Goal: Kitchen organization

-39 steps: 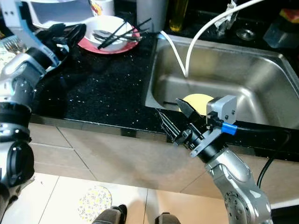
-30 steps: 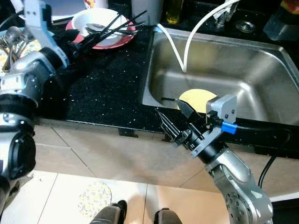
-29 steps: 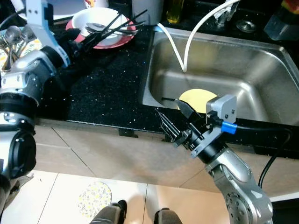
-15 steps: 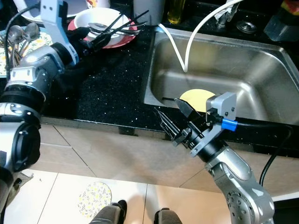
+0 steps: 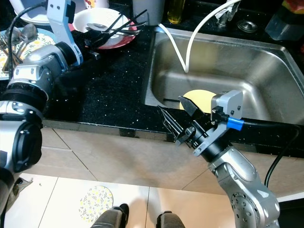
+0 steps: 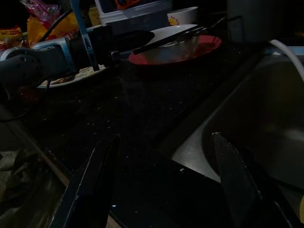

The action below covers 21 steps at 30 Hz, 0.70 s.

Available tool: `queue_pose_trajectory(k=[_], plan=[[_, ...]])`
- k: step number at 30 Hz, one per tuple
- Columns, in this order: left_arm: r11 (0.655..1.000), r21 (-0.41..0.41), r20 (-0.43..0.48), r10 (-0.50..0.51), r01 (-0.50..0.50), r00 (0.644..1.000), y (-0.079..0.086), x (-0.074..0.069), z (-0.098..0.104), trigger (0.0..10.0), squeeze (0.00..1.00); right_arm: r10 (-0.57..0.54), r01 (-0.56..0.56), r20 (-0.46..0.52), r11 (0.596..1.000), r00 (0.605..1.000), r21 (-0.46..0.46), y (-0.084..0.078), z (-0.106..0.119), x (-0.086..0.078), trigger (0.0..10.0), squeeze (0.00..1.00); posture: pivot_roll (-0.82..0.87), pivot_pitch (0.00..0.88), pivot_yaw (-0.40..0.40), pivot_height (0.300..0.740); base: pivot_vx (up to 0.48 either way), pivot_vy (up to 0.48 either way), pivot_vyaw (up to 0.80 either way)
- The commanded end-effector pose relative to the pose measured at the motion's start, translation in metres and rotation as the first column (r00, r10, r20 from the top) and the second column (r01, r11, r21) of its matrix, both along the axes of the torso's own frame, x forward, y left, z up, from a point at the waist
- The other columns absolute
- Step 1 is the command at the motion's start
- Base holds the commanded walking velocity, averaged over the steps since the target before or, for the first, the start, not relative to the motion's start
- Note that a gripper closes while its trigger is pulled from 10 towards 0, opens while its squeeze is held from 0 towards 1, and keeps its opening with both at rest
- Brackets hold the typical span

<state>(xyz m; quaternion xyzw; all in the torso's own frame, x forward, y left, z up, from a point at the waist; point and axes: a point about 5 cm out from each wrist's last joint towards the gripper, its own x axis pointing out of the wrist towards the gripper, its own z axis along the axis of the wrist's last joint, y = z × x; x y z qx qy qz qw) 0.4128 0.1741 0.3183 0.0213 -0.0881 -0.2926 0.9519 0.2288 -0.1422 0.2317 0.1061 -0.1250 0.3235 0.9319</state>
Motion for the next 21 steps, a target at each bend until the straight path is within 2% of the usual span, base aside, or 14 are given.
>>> queue_pose_trajectory(k=[1,9,13,14,15,16,18,19,20,21], plan=[[0.999,0.032,-0.004,-0.011,0.011,1.000,-0.005,0.001,0.001,0.0,0.00,-0.005,0.005,0.018,1.000,1.000,-0.007,-0.002,0.005,-0.004,10.0,0.00,-0.05,0.203,-0.069,0.740,0.000,0.000,0.00],[0.999,0.032,0.022,0.002,-0.003,1.000,-0.003,0.000,0.010,0.0,0.00,-0.009,0.009,0.018,1.000,1.000,0.000,-0.002,0.005,-0.002,10.0,0.00,-0.05,0.200,-0.067,0.740,0.000,0.000,0.00],[0.999,0.028,0.091,0.031,-0.034,0.995,-0.002,-0.002,0.025,0.0,0.00,-0.008,0.008,0.018,1.000,1.000,0.006,-0.002,0.005,-0.001,10.0,0.00,-0.04,0.196,-0.067,0.740,0.000,0.000,0.00],[0.998,0.026,0.133,0.057,-0.061,0.989,-0.002,-0.003,0.036,0.0,0.00,-0.008,0.008,0.018,1.000,1.000,0.008,-0.002,0.005,-0.001,10.0,0.00,-0.04,0.194,-0.068,0.740,0.000,0.000,0.00],[0.998,0.026,0.133,0.057,-0.061,0.989,-0.002,-0.003,0.036,0.0,0.00,-0.008,0.008,0.018,1.000,1.000,0.008,-0.002,0.005,-0.001,10.0,0.00,-0.04,0.194,-0.068,0.740,0.000,0.000,0.00],[0.996,0.040,0.171,0.074,-0.082,0.983,-0.003,-0.004,0.045,0.0,0.00,-0.008,0.007,0.020,1.000,1.000,0.009,-0.002,0.006,0.000,10.0,0.00,-0.04,0.191,-0.070,0.740,0.000,0.000,0.00],[0.995,0.048,0.182,0.077,-0.087,0.980,-0.004,-0.005,0.048,0.0,0.00,-0.007,0.007,0.020,1.000,1.000,0.009,-0.002,0.006,0.000,10.0,0.00,-0.04,0.191,-0.070,0.740,0.000,0.000,0.00],[0.990,0.103,0.223,0.074,-0.099,0.972,-0.007,-0.006,0.052,3.1,0.00,-0.007,0.007,0.021,1.000,1.000,0.010,-0.002,0.006,0.001,10.0,0.00,-0.04,0.189,-0.071,0.740,0.000,0.000,0.00],[0.990,0.103,0.223,0.074,-0.099,0.972,-0.007,-0.006,0.052,3.1,0.00,-0.007,0.007,0.021,1.000,1.000,0.010,-0.002,0.006,0.001,10.0,0.00,-0.04,0.189,-0.071,0.740,0.000,0.000,0.00],[0.977,0.180,0.275,0.062,-0.115,0.960,-0.011,-0.008,0.055,7.2,0.00,-0.007,0.007,0.023,1.000,1.000,0.010,-0.002,0.007,0.001,10.0,0.00,-0.04,0.189,-0.072,0.740,0.000,0.000,0.00]])
